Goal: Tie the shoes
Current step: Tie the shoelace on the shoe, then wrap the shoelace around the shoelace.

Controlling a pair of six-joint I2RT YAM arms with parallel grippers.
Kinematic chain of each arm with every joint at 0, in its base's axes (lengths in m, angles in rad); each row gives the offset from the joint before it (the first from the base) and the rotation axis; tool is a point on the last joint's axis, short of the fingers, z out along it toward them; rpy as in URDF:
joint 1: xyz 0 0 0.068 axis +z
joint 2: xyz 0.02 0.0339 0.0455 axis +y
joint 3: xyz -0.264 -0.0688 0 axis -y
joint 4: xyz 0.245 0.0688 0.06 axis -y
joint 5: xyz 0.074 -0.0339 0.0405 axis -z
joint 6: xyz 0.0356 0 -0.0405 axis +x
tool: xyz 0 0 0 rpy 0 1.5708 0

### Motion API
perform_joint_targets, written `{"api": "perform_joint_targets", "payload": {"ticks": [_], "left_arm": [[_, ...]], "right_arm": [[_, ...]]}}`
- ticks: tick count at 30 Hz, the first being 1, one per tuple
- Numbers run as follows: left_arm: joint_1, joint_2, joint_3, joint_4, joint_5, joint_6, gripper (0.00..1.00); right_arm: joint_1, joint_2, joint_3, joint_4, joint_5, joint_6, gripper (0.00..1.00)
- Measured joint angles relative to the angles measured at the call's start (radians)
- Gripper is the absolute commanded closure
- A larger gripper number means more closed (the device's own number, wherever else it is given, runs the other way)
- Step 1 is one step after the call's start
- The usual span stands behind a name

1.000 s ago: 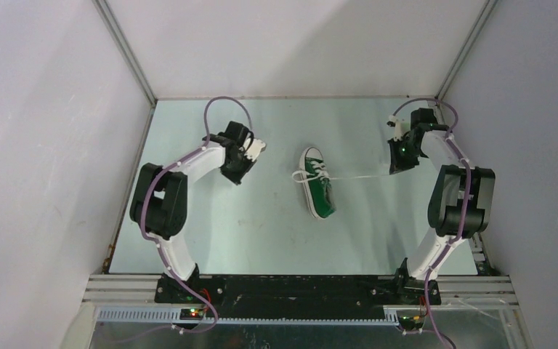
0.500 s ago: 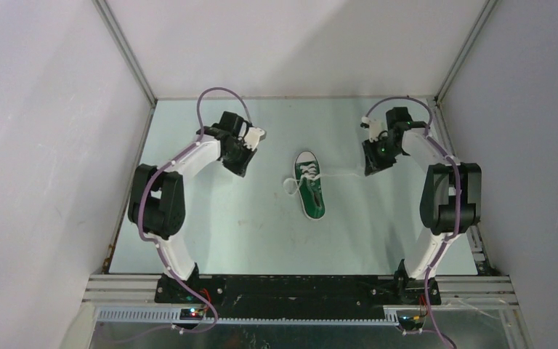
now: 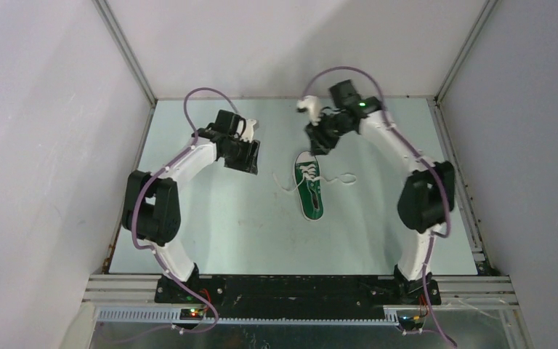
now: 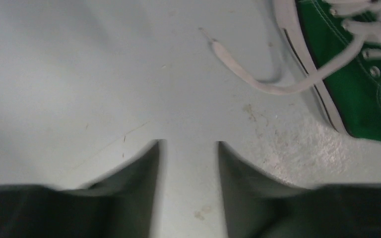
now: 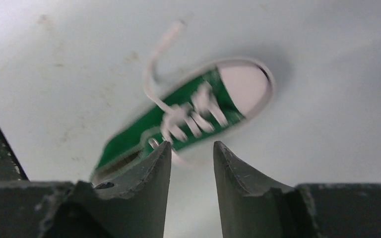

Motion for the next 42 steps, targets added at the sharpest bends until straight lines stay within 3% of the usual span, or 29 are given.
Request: {"api": "perform_joint_targets", "payload": {"ticks": [4,7,9,18,26,28,29,31,37,42], "left_arm": [[0.028,0.0,0.03,-0.064,-0.099,-0.068,0.25],[0.078,-0.009,0.066,-0.094,-0.141,-0.092,0.26],[0.111,-0.04,0.069,-0.108,-0.18,-0.094,0.26],[0.179,-0.264,0.03,-0.13,-0.343,-0.1,0.27],[0.179,-0.285,0.012,-0.127,-0.354,-0.101,0.29],[0.179,-0.285,0.012,-0.127,-0.354,-0.101,0.29],[0.179,-0.285,0.012,-0.126,-0.354,-0.101,0.29],[0.179,-0.285,0.012,-0.125,-0.353,-0.101,0.33],[0.189,-0.28,0.007,-0.09,-0.222,-0.109,0.33],[0.172,-0.318,-0.143,0.175,-0.018,-0.127,0.31]], "right_arm": [[0.155,0.157,0.157,-0.014,0.002,-0.019,0.58],[0.23,0.266,0.207,-0.004,0.044,0.034,0.47],[0.263,0.33,0.227,0.014,0.082,0.087,0.45],[0.376,0.435,0.215,0.074,0.293,0.225,0.48],[0.406,0.475,0.193,0.127,0.396,0.243,0.61],[0.406,0.473,0.189,0.147,0.427,0.249,0.7],[0.405,0.473,0.187,0.151,0.443,0.251,0.86],[0.402,0.473,0.186,0.157,0.452,0.256,1.0],[0.355,0.473,0.22,0.089,0.356,0.259,1.0],[0.233,0.42,0.311,0.037,0.124,0.335,1.0]]}}
